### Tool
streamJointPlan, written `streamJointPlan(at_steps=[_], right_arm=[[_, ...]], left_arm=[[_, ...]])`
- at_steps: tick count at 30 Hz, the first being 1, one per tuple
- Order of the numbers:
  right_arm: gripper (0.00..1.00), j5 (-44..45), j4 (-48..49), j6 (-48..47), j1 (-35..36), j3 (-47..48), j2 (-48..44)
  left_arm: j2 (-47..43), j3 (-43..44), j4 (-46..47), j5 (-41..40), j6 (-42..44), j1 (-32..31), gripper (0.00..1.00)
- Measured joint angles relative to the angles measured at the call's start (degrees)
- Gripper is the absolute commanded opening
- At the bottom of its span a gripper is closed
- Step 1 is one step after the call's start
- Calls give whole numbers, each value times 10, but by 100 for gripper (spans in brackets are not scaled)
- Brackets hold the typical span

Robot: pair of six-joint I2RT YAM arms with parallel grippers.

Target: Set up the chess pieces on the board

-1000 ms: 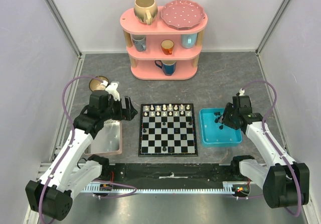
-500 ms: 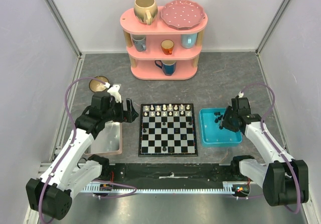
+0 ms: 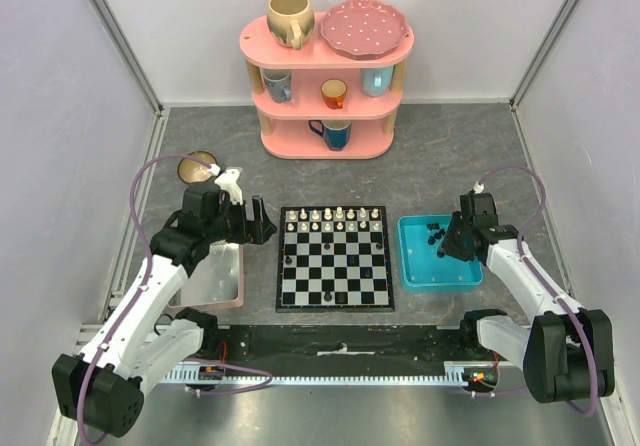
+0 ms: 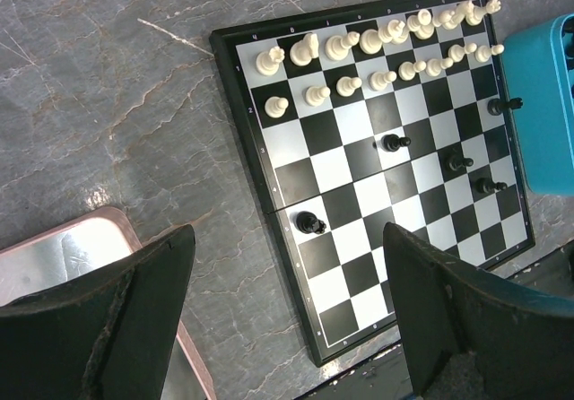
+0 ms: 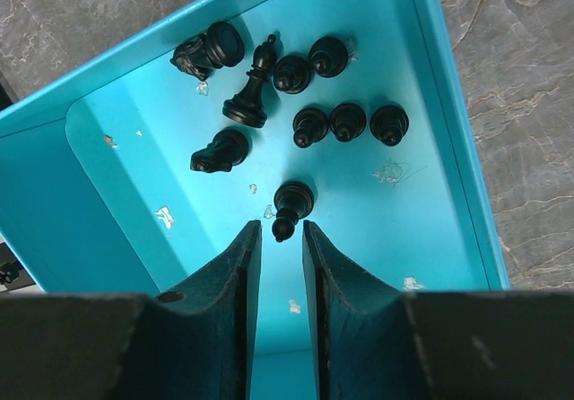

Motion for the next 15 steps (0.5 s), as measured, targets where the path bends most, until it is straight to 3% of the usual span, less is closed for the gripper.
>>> streamJointPlan(at_steps=[15], right_arm=[[21,-3,12,-1,0,0,22]], left_arm=[[6,0,0,0,0,0,91]])
